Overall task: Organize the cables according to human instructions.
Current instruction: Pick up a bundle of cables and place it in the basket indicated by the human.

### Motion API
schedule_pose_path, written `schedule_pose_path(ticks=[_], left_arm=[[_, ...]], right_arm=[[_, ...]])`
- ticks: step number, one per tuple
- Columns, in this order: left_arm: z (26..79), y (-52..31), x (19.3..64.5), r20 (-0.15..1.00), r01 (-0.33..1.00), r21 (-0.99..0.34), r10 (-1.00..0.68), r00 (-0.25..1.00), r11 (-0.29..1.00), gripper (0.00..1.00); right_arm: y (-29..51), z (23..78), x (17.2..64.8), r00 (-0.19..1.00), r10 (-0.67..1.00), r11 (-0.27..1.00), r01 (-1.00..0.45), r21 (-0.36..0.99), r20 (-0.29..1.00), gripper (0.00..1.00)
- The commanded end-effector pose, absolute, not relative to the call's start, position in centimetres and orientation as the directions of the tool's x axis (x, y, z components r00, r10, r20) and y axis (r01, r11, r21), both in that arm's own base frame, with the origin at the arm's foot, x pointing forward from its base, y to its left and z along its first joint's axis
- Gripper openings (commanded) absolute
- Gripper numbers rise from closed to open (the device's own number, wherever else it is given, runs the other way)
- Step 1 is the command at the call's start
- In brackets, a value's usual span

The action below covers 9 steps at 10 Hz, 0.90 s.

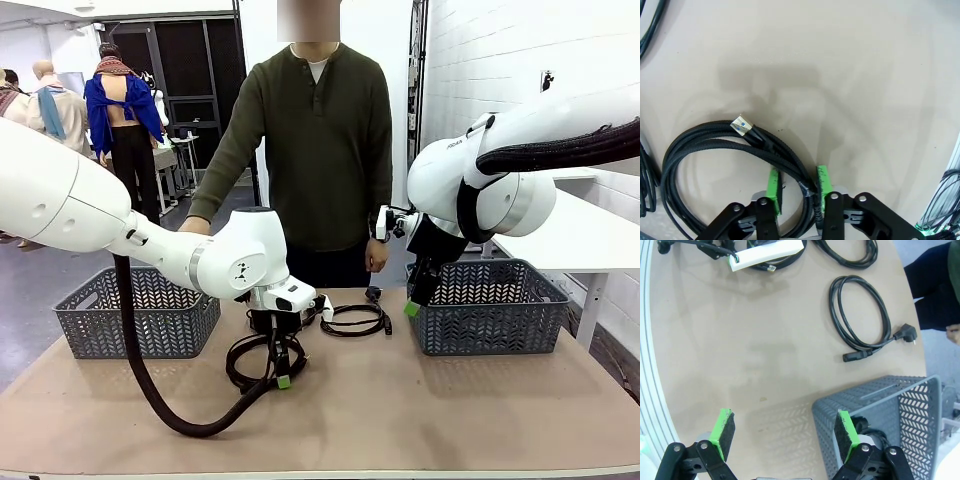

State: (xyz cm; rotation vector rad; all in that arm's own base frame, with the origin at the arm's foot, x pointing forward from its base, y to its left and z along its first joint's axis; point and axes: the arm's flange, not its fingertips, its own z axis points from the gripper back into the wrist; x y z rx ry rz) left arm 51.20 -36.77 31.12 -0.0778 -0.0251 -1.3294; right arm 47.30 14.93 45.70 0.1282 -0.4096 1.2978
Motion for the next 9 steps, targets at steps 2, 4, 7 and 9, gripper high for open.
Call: schedule_pose_path(ticks=[2,4,7,9], left_arm=[[30.5,-37.0,50.8,0.042,0.965,-0.053,-0.965,0.26,0.258,0.0],[31.0,-36.8,50.3,0.035,0.962,-0.061,-0.963,0.268,0.266,0.0],[34.6,-35.6,48.1,0.001,0.949,-0.022,-0.949,0.315,0.315,0.0],[38.5,-34.8,46.8,-0.002,0.965,0.032,-0.966,0.26,0.26,0.0]], right_arm=[[14.9,45.7,47.4,0.214,0.908,0.28,-0.95,-0.141,0.36,1.0],[14.9,45.7,47.4,0.214,0.908,0.28,-0.95,-0.141,0.36,1.0],[14.9,45.7,47.4,0.214,0.908,0.28,-0.95,-0.141,0.36,1.0],[14.9,45.7,47.4,0.214,0.908,0.28,-0.95,-0.141,0.36,1.0]])
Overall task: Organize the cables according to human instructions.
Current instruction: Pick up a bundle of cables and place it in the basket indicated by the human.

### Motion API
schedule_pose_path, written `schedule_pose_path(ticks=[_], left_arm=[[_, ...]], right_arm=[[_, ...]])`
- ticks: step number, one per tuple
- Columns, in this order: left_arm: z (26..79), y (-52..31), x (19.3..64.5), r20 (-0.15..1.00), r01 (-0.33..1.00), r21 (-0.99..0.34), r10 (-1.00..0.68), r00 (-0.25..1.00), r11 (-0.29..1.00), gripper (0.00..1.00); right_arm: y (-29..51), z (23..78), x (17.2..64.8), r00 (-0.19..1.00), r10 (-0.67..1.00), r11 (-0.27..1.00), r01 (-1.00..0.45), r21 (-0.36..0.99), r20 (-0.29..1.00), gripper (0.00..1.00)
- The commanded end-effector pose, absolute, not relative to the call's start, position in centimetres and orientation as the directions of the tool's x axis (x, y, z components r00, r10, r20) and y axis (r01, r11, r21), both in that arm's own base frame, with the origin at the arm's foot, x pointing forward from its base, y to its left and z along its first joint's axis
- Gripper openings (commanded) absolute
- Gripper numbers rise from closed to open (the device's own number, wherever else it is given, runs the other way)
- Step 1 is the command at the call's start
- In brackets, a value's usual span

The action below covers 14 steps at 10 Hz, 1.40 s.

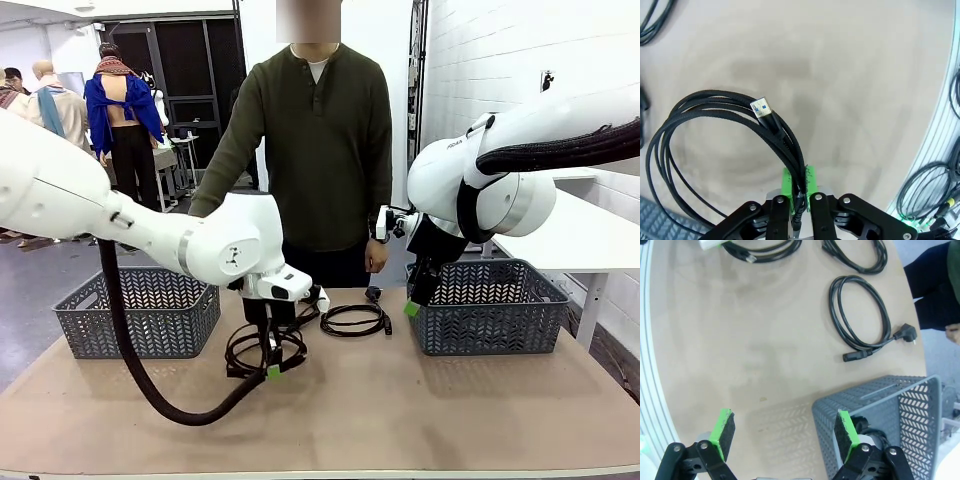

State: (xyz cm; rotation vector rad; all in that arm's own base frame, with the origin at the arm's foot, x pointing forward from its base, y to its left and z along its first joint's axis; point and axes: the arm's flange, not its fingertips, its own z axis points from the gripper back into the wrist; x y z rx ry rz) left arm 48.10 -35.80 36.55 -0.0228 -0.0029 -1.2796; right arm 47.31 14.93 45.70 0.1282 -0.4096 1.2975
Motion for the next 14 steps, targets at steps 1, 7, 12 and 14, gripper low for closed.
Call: schedule_pose_path(ticks=[1,7,12,14], left_arm=[[40.5,-34.2,46.6,0.01,0.981,0.054,-0.983,0.185,0.185,0.0],[48.9,-28.9,48.9,-0.024,0.992,0.071,-0.995,-0.099,-0.1,0.0],[49.2,-26.7,49.9,-0.038,0.991,0.042,-0.992,-0.122,-0.123,0.0],[49.2,-26.7,49.9,-0.038,0.991,0.042,-0.992,-0.122,-0.123,0.0]], right_arm=[[14.9,45.7,47.4,0.214,0.908,0.28,-0.95,-0.141,0.36,1.0],[14.9,45.7,47.4,0.214,0.908,0.28,-0.95,-0.141,0.36,1.0],[14.9,45.7,47.4,0.214,0.908,0.28,-0.95,-0.141,0.36,1.0],[14.9,45.7,47.4,0.214,0.908,0.28,-0.95,-0.141,0.36,1.0]])
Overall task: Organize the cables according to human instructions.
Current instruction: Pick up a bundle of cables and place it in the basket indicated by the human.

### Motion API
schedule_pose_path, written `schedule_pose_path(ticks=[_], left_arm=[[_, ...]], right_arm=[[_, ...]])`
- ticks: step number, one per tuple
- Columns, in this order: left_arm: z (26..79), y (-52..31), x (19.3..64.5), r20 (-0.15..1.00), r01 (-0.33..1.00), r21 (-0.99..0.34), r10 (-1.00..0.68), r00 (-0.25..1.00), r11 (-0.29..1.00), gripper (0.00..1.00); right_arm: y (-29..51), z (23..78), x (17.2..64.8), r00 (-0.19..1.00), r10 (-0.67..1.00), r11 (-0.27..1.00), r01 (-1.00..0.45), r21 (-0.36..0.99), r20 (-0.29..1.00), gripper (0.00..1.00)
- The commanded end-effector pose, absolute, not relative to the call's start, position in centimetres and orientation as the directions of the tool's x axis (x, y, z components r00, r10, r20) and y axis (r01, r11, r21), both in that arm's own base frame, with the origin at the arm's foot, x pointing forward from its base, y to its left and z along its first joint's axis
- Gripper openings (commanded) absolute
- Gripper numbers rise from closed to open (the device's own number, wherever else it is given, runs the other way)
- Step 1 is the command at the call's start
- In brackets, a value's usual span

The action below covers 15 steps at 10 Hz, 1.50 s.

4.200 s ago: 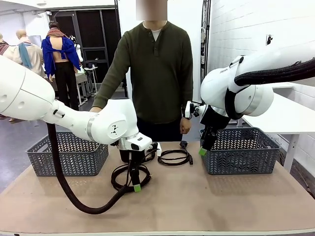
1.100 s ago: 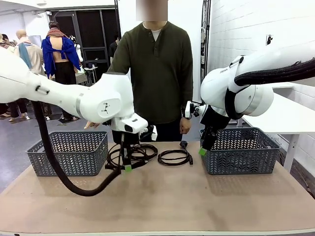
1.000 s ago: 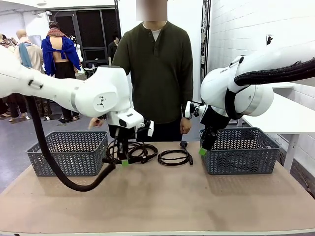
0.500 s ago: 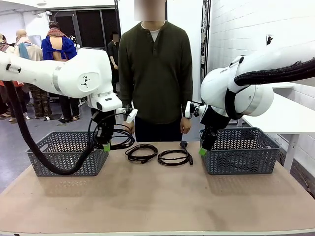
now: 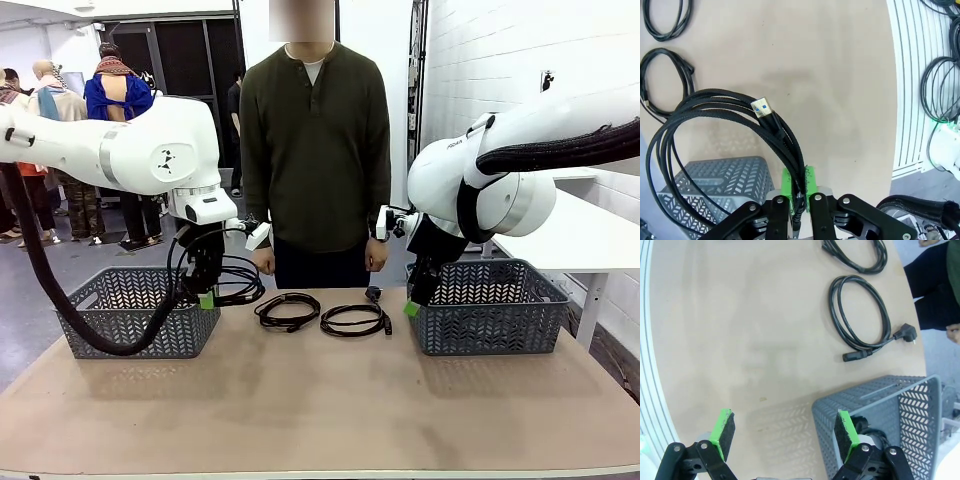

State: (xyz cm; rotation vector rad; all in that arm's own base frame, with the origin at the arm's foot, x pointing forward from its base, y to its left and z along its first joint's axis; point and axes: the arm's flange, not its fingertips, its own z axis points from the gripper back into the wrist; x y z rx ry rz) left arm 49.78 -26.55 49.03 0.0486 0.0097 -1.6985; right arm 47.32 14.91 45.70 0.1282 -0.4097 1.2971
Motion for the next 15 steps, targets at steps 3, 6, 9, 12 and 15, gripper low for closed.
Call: schedule_pose_path(ticks=[3,6,9,12,15], left_arm=[[49.2,-26.7,49.9,-0.038,0.991,0.042,-0.992,-0.122,-0.123,0.0],[49.6,-24.0,50.8,-0.042,0.996,0.029,-0.995,-0.086,-0.087,0.0],[50.6,-19.4,53.4,-0.048,0.999,0.047,-0.999,-0.01,-0.012,0.0],[51.3,-15.8,57.4,-0.09,0.998,0.059,-0.996,-0.013,-0.018,0.0],[49.9,-13.2,60.9,-0.109,0.999,0.023,-0.994,-0.029,-0.032,0.0]], right_arm=[[14.9,45.7,47.4,0.214,0.908,0.28,-0.95,-0.141,0.36,1.0],[14.9,45.7,47.4,0.214,0.908,0.28,-0.95,-0.141,0.36,1.0],[14.9,45.7,47.4,0.214,0.908,0.28,-0.95,-0.141,0.36,1.0],[14.9,45.7,47.4,0.214,0.908,0.28,-0.95,-0.141,0.36,1.0],[14.9,45.7,47.4,0.214,0.908,0.28,-0.95,-0.141,0.36,1.0]])
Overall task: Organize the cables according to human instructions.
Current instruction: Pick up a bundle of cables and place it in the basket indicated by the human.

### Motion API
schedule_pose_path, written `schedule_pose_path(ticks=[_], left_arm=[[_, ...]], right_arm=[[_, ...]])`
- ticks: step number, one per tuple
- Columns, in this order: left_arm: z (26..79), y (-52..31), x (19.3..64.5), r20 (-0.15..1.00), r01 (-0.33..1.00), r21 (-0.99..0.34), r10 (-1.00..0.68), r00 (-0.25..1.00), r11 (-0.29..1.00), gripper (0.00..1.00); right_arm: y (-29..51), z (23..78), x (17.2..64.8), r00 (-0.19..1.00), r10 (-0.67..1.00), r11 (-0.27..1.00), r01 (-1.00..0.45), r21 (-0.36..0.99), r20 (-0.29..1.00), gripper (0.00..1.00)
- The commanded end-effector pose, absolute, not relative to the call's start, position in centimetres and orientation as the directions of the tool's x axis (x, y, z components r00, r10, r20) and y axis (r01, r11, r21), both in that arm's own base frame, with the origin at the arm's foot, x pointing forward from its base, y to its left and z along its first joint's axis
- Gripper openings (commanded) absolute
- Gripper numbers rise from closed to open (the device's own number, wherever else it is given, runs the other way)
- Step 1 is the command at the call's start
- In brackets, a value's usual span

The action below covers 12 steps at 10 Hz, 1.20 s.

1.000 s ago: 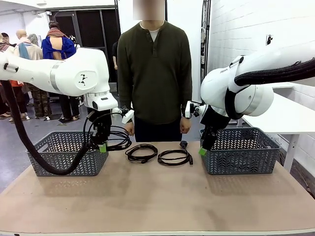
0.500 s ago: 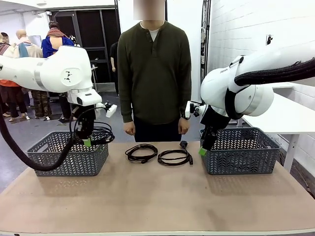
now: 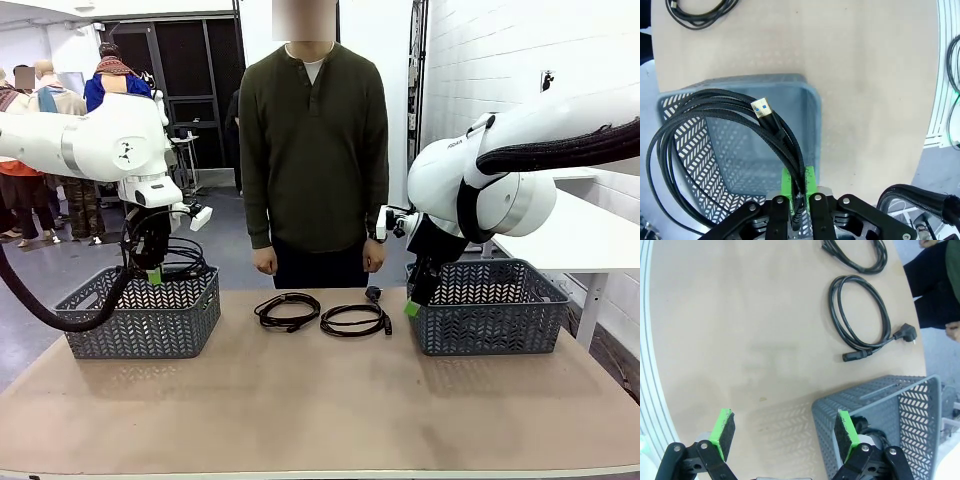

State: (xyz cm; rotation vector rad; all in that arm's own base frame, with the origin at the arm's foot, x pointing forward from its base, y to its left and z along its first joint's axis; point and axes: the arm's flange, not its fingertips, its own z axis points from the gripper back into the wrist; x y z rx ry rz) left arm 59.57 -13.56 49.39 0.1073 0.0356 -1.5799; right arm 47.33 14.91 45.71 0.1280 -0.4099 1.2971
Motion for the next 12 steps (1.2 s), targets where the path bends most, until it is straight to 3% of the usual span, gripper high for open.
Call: schedule_pose_path(ticks=[1,12], left_arm=[[49.4,-12.6,61.7,-0.105,1.0,0.019,-0.994,-0.016,-0.018,0.0],[44.4,-9.6,63.7,-0.074,0.999,0.02,-0.996,0.041,0.04,0.0]], right_arm=[[14.9,45.7,47.4,0.214,0.908,0.28,-0.95,-0.141,0.36,1.0],[14.9,45.7,47.4,0.214,0.908,0.28,-0.95,-0.141,0.36,1.0]])
